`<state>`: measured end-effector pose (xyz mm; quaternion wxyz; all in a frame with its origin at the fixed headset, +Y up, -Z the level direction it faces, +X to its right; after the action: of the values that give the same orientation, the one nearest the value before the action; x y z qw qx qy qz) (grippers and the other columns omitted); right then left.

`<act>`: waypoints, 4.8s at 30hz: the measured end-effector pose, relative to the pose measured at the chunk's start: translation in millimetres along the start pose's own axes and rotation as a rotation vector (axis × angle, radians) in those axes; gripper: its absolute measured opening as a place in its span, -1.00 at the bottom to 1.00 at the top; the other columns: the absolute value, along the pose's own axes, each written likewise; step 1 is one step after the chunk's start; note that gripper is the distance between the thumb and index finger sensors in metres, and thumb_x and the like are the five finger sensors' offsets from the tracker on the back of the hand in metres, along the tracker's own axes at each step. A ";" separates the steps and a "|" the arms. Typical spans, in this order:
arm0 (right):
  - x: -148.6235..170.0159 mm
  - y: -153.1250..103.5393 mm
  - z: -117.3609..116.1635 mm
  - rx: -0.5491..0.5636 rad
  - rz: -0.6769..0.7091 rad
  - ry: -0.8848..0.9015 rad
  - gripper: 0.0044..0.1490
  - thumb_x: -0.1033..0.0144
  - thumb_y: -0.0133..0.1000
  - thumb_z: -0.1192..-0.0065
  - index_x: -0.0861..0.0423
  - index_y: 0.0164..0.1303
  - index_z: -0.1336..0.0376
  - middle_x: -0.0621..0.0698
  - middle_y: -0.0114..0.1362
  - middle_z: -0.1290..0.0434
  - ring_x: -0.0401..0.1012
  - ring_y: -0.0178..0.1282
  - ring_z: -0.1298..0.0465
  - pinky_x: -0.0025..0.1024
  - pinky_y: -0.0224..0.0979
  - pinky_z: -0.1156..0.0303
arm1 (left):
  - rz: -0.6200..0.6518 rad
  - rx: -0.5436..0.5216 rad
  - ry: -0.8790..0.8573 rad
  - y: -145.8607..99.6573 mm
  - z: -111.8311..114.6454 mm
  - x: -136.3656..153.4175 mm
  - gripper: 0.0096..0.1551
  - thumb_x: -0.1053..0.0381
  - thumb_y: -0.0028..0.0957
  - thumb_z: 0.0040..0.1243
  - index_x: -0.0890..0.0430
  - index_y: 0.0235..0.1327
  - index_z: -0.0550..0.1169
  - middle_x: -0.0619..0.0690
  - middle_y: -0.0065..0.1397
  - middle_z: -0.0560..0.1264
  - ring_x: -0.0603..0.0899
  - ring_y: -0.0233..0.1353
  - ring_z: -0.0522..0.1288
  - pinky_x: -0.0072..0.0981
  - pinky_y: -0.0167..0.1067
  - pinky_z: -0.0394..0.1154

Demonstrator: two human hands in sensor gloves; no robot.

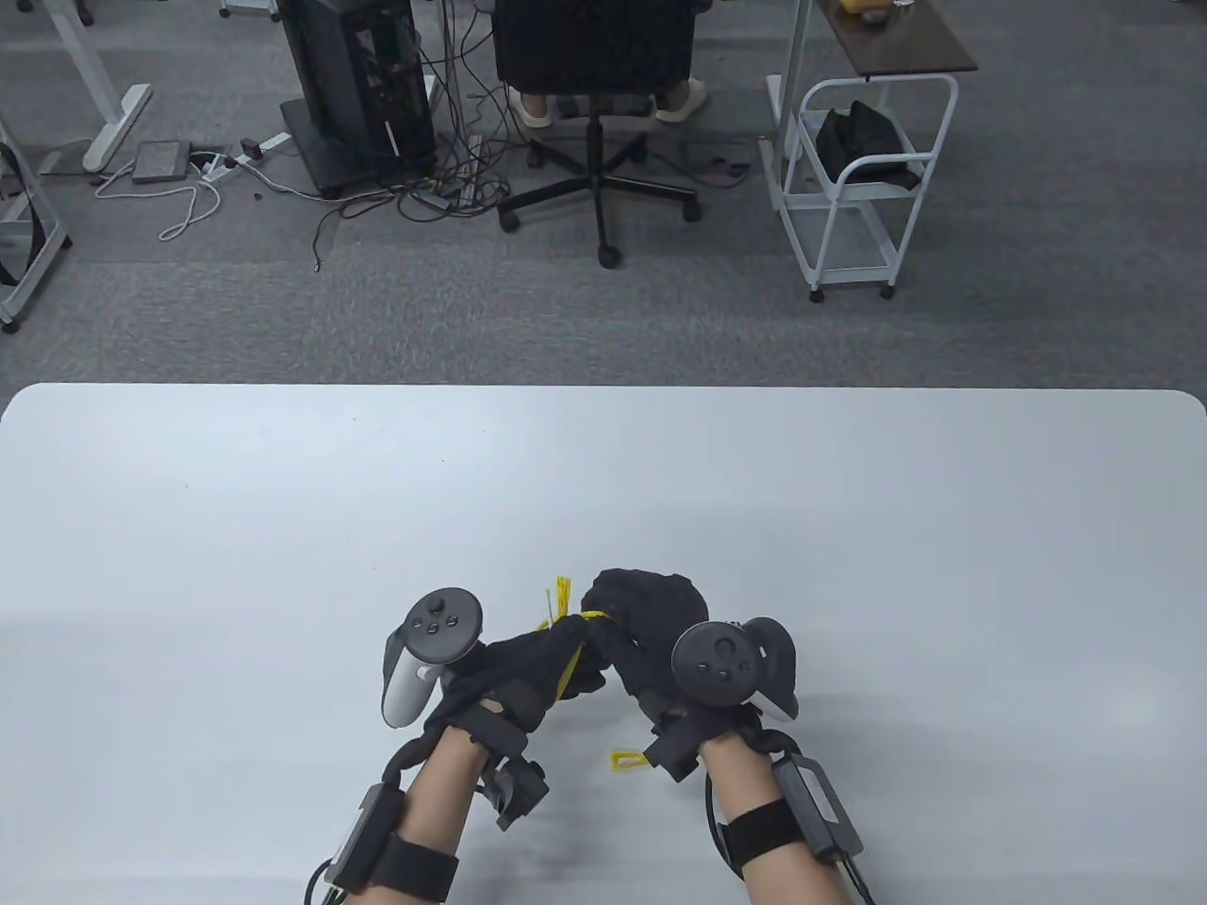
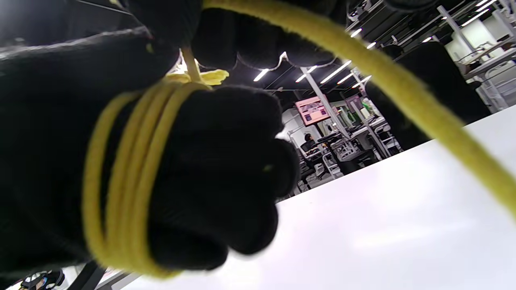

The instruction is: Coil the rope

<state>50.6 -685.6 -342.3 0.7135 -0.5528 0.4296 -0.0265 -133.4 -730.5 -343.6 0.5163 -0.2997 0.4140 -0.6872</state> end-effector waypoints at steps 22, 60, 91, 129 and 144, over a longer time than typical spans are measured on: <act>-25.3 -0.2 -33.5 -0.141 0.119 -0.105 -0.48 0.08 0.27 -0.12 0.08 0.36 -0.27 0.18 0.55 -0.33 0.20 0.47 -0.37 0.46 0.48 -0.10 | 0.176 -0.381 -0.048 -20.6 -36.2 -8.8 -0.34 -0.24 0.35 -0.19 0.05 0.59 0.38 0.16 0.63 0.42 0.24 0.50 0.51 -0.11 0.44 0.40; 18.5 1.1 -21.8 -0.237 -0.122 -0.253 -0.49 0.12 0.28 -0.12 0.06 0.39 -0.27 0.18 0.56 -0.33 0.23 0.49 -0.36 0.48 0.47 -0.08 | 0.240 0.143 -0.290 3.1 9.1 -12.5 -0.29 -0.25 0.33 -0.19 0.16 0.41 0.59 0.24 0.31 0.69 0.20 0.11 0.77 -0.18 0.11 0.62; -2.7 -0.1 -12.3 -0.030 -0.005 0.001 -0.47 0.12 0.26 -0.14 0.09 0.39 -0.25 0.18 0.54 -0.33 0.21 0.47 -0.37 0.48 0.47 -0.09 | -0.004 -0.169 0.049 -5.3 -12.2 -1.2 -0.28 -0.22 0.35 -0.18 0.22 0.53 0.46 0.32 0.47 0.54 0.30 0.29 0.66 -0.08 0.24 0.52; -5.1 1.3 -39.5 -0.250 0.007 -0.139 -0.49 0.07 0.27 -0.11 0.07 0.35 -0.29 0.17 0.49 -0.40 0.19 0.42 -0.42 0.46 0.47 -0.11 | 0.376 -0.108 -0.458 -9.4 -15.3 -15.8 -0.38 -0.24 0.31 -0.09 0.07 0.42 0.55 0.17 0.40 0.64 0.17 0.24 0.72 -0.21 0.23 0.59; 19.8 0.2 -12.1 -0.163 -0.086 -0.161 -0.50 0.09 0.26 -0.16 0.05 0.35 -0.29 0.16 0.50 -0.39 0.19 0.43 -0.41 0.47 0.47 -0.10 | 0.270 0.069 -0.274 0.1 -2.7 -12.2 -0.36 -0.24 0.32 -0.11 0.11 0.30 0.65 0.19 0.23 0.74 0.18 0.08 0.78 -0.19 0.10 0.62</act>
<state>55.2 -705.0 -354.3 0.6968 -0.6270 0.3476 0.0225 -132.1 -718.1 -344.8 0.6653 -0.3144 0.3525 -0.5782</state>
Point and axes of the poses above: the tracker on the back of each hand, its own x axis roughly to the little-finger side, its own y axis roughly from the wrist to the fingertips, z = x × y, the point moved 3 cm from there along y, roughly from the wrist to the fingertips
